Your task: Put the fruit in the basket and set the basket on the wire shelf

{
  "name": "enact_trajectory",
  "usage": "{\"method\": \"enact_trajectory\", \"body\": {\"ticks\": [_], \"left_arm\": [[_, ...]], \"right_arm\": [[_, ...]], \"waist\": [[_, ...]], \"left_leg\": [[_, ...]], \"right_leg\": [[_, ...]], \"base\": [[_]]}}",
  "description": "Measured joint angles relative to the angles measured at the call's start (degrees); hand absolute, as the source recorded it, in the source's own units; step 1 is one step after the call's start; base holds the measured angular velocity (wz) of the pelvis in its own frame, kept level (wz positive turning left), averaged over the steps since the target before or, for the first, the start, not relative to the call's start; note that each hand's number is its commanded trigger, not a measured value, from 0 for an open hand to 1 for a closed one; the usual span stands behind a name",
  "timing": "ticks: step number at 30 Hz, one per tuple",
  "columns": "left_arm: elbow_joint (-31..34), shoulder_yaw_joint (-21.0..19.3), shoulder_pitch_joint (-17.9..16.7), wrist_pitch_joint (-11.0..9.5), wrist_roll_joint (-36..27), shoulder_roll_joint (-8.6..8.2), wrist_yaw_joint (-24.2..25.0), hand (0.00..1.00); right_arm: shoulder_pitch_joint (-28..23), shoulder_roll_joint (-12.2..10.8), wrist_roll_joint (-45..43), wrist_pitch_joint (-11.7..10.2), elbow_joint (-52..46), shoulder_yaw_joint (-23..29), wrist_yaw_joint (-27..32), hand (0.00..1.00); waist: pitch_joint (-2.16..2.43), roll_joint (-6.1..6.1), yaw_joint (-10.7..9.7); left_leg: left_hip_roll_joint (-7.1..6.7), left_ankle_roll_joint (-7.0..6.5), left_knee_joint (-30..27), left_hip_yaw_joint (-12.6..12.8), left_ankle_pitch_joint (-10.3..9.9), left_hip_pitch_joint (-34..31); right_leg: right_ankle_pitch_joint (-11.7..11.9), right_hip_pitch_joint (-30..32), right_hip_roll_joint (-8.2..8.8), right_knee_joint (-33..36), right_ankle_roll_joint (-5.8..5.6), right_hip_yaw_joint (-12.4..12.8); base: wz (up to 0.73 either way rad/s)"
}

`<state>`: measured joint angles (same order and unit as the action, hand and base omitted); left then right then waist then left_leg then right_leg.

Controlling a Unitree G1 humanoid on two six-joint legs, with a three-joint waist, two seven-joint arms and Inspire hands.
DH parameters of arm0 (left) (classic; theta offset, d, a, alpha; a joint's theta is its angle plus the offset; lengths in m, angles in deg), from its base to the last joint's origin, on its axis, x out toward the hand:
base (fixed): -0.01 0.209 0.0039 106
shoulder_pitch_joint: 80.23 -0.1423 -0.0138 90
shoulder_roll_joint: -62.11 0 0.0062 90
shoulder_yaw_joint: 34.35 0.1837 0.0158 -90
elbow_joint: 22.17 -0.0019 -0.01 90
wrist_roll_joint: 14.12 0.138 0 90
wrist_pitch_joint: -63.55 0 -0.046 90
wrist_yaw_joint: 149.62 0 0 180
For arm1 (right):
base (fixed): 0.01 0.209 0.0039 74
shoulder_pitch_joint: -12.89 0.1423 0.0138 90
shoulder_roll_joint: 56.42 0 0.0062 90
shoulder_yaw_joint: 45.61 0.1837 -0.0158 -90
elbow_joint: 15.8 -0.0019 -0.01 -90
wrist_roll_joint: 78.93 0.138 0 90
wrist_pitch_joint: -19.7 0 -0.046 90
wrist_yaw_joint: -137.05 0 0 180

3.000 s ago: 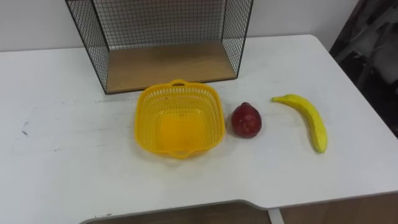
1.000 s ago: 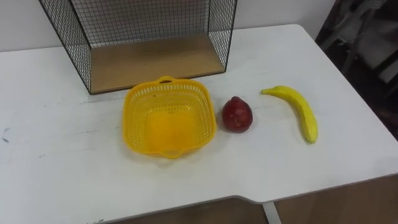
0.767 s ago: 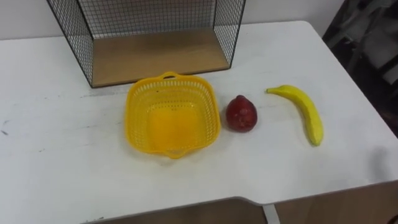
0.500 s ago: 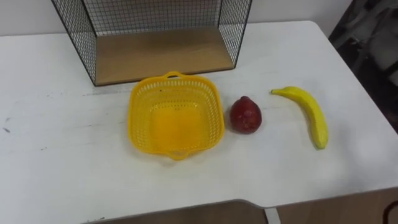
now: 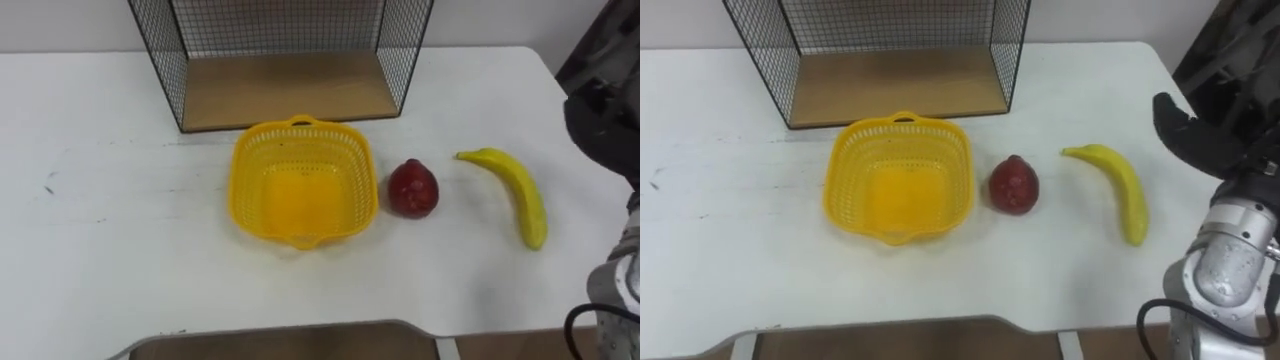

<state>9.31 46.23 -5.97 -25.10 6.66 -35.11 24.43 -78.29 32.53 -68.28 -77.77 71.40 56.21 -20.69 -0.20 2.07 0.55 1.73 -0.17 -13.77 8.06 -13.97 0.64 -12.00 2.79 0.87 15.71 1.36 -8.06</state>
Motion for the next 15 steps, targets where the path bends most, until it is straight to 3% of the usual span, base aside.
{"method": "enact_trajectory", "body": {"ticks": [15], "left_arm": [[0.0, 3.0, 0.5, -0.2, 0.1, 0.67, 0.2, 0.0]], "right_arm": [[-0.2, 0.1, -1.3, 0.0, 0.0, -4.5, -7.8, 0.0]], "waist": [[0.17, 1.27, -0.1]], "left_leg": [[0.07, -0.01, 0.3, -0.3, 0.0, 0.0]], "right_leg": [[0.3, -0.8, 0.0, -0.9, -0.09, -1.2]], "base": [[0.01]]}}
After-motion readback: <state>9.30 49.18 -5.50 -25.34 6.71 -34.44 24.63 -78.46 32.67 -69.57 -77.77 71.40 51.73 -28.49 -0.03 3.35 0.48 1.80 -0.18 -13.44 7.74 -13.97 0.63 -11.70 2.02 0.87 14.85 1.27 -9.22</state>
